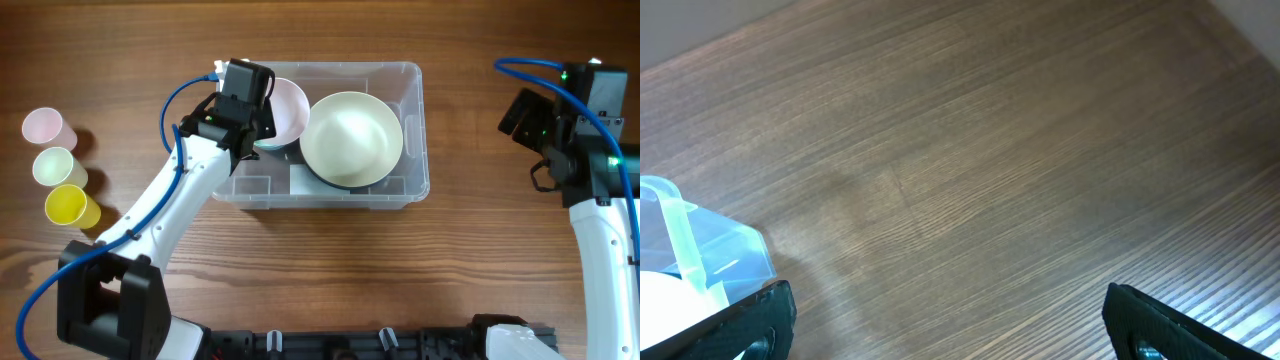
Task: Pack container
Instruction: 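Lift the pink bowl, carry it right, and lower it onto the green bowl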
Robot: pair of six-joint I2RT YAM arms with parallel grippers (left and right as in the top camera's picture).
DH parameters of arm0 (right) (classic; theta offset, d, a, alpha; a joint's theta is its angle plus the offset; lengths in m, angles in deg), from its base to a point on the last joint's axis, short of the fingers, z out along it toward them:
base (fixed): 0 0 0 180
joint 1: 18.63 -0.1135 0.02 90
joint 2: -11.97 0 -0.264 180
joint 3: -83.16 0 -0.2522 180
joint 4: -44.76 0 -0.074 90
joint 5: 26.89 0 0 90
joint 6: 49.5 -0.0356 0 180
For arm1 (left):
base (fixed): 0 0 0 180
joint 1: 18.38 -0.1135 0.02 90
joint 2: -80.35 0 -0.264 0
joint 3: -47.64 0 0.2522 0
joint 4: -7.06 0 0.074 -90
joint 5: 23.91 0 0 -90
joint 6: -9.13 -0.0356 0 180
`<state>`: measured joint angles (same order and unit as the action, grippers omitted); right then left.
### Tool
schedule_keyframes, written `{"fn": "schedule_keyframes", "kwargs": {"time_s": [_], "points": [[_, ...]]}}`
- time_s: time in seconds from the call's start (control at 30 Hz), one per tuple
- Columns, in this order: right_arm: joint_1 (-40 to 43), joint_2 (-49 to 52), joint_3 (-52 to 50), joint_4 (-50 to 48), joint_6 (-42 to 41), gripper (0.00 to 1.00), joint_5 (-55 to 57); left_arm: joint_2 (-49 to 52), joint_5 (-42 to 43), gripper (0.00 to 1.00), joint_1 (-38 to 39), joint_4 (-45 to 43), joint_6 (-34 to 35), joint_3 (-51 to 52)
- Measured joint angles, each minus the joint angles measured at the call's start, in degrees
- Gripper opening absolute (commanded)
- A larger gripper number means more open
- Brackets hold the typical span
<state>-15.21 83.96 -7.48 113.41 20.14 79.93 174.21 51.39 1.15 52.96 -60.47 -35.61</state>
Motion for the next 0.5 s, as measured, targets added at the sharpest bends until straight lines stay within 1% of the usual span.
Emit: {"fn": "schedule_keyframes", "kwargs": {"time_s": [0.33,0.5], "points": [[0.0,0.0,0.0,0.0,0.0,1.0,0.0,0.0,-1.77,0.04,0.0,-0.02,0.04,0.0],[0.0,0.0,0.0,0.0,0.0,1.0,0.0,0.0,-2.27,0.04,0.0,-0.55,3.52,0.0]]}}
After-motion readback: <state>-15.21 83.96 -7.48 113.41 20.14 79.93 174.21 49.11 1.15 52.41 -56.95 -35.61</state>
